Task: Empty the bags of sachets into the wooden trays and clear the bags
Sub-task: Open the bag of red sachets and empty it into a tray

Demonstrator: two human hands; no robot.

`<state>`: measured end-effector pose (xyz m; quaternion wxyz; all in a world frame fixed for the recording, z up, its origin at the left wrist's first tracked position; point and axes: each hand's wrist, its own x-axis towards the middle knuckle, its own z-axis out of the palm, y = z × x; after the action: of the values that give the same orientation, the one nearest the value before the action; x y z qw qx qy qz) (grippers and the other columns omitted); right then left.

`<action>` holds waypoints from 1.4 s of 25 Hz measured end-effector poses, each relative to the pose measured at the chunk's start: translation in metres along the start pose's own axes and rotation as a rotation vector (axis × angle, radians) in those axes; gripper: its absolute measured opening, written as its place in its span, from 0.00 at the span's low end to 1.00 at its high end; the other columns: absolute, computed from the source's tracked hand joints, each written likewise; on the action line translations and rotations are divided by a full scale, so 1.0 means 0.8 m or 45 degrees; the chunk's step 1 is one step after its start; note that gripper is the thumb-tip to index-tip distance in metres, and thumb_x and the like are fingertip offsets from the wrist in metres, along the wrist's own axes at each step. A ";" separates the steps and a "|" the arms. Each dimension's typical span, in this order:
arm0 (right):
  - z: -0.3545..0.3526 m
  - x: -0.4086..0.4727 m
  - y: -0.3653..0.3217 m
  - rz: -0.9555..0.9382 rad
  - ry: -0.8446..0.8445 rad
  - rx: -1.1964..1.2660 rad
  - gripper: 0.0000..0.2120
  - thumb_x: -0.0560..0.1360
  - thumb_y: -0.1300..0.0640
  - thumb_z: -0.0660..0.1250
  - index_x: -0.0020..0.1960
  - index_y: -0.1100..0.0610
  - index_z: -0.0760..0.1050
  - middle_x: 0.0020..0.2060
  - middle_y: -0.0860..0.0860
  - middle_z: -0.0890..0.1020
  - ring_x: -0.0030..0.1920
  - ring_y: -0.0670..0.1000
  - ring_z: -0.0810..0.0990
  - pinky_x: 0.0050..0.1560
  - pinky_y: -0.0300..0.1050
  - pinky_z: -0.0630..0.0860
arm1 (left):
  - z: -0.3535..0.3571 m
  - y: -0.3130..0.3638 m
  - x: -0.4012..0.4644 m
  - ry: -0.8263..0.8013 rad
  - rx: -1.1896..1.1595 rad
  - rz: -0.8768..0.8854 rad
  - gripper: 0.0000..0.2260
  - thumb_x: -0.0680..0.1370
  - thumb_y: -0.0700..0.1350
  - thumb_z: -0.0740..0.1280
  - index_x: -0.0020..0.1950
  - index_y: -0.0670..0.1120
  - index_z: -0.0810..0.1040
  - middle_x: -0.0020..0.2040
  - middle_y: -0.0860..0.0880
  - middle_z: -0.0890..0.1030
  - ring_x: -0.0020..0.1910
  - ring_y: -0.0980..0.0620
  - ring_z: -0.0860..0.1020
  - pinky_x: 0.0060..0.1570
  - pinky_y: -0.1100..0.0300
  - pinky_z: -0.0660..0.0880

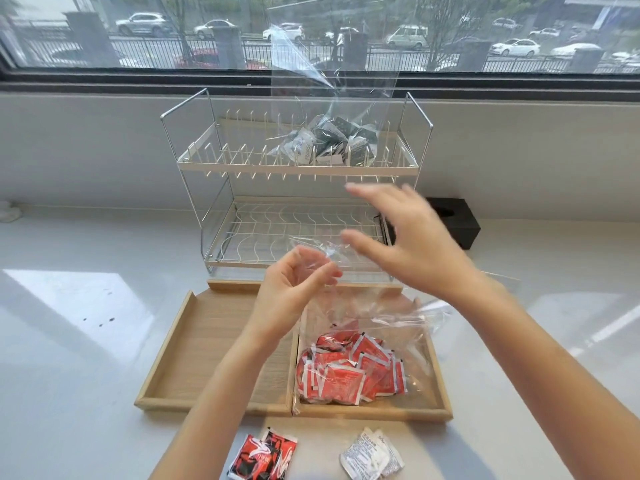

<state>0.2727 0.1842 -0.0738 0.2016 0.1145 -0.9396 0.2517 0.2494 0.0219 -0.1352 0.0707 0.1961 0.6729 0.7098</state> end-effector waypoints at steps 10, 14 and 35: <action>0.018 -0.002 0.007 0.217 -0.109 0.314 0.02 0.72 0.56 0.68 0.44 0.53 0.79 0.36 0.44 0.81 0.42 0.48 0.80 0.49 0.49 0.77 | -0.015 0.007 -0.013 0.081 -0.103 -0.071 0.07 0.75 0.38 0.63 0.49 0.43 0.79 0.40 0.54 0.85 0.41 0.57 0.83 0.37 0.73 0.74; 0.020 0.000 0.005 0.232 -0.206 0.399 0.03 0.75 0.59 0.64 0.43 0.52 0.74 0.37 0.45 0.81 0.41 0.48 0.83 0.51 0.49 0.78 | -0.011 0.011 -0.013 0.143 -0.087 -0.083 0.06 0.75 0.39 0.63 0.48 0.43 0.80 0.42 0.53 0.84 0.39 0.59 0.83 0.34 0.74 0.73; 0.014 0.015 -0.002 0.538 -1.098 1.055 0.13 0.76 0.57 0.60 0.50 0.65 0.78 0.33 0.45 0.80 0.34 0.40 0.77 0.41 0.33 0.74 | -0.010 0.010 -0.017 0.212 0.278 0.119 0.06 0.71 0.42 0.69 0.40 0.54 0.78 0.41 0.54 0.81 0.39 0.64 0.76 0.39 0.71 0.74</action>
<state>0.2591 0.1758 -0.0765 -0.3100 0.0861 -0.7633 0.5602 0.2601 0.0089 -0.1302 -0.0403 0.1743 0.7396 0.6488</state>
